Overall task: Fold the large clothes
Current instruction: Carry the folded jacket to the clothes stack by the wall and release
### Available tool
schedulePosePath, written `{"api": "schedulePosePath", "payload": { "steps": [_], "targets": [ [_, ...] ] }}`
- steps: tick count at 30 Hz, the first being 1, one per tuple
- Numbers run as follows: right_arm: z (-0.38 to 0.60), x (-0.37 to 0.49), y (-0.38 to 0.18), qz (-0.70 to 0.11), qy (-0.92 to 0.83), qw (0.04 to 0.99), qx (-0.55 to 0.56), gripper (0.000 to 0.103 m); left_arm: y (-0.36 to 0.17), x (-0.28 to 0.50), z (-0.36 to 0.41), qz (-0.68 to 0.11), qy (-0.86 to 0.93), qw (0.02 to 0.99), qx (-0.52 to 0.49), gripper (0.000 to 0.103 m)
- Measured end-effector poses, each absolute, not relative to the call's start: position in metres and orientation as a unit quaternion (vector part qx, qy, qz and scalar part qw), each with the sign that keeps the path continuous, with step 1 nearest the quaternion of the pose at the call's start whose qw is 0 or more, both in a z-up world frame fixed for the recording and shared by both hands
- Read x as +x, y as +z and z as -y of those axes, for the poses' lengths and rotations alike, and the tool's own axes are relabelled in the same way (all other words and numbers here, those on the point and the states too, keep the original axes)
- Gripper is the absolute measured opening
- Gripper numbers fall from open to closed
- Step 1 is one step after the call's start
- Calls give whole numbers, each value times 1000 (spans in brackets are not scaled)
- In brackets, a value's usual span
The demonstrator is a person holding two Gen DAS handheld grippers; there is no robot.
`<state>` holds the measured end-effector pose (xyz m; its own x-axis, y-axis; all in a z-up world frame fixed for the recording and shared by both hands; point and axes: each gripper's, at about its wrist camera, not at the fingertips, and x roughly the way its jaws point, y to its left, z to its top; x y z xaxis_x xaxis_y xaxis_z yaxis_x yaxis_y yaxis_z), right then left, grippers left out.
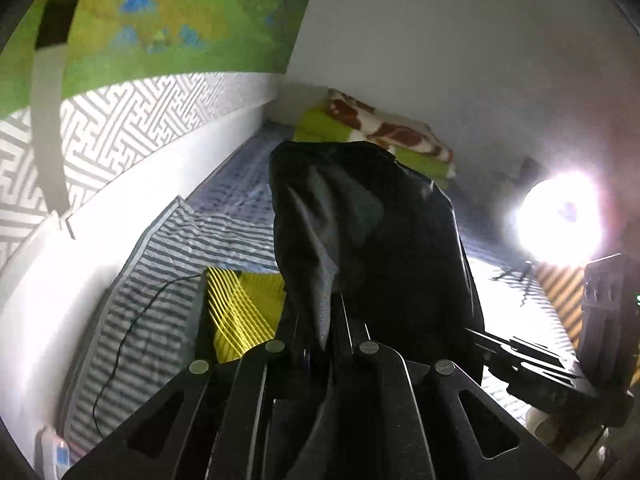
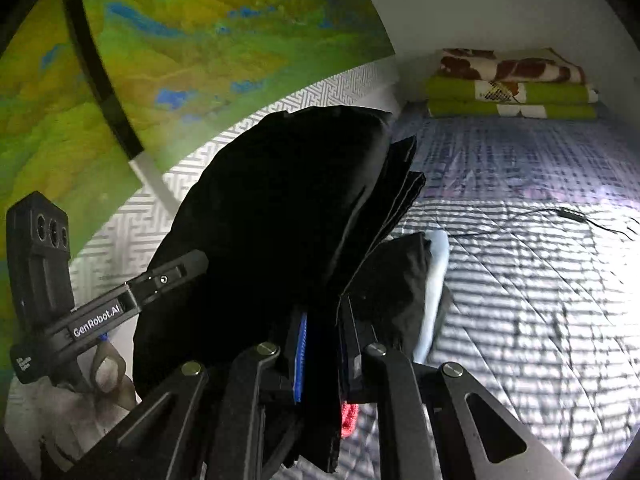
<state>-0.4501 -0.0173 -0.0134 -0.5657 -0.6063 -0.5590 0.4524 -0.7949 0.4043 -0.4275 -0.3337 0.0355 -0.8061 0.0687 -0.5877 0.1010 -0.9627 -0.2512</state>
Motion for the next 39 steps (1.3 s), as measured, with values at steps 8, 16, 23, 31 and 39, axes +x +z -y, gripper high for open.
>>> {"api": "schedulePosePath", "payload": {
  "steps": [8,16,23,31,39],
  "targets": [
    [47,-530,-87,101,-864,291,397,11,-47,-493,365,-131,-924,28,358,7],
    [60,-560,-151,19,-871,221,439,40,-136,-519,372,-138,-895,92,415,33],
    [44,-529,-109,-15,-906,188,378,46,-102,-479,388,-157,-907,108,374,34],
    [51,-475,-133,-74,-874,232,421,46,-119,-427,328,-136,-896,58,418,34],
    [-8,-412,-122,-64,-869,210,444,46,-98,-335,276,-132,-898,72,414,34]
  ]
}}
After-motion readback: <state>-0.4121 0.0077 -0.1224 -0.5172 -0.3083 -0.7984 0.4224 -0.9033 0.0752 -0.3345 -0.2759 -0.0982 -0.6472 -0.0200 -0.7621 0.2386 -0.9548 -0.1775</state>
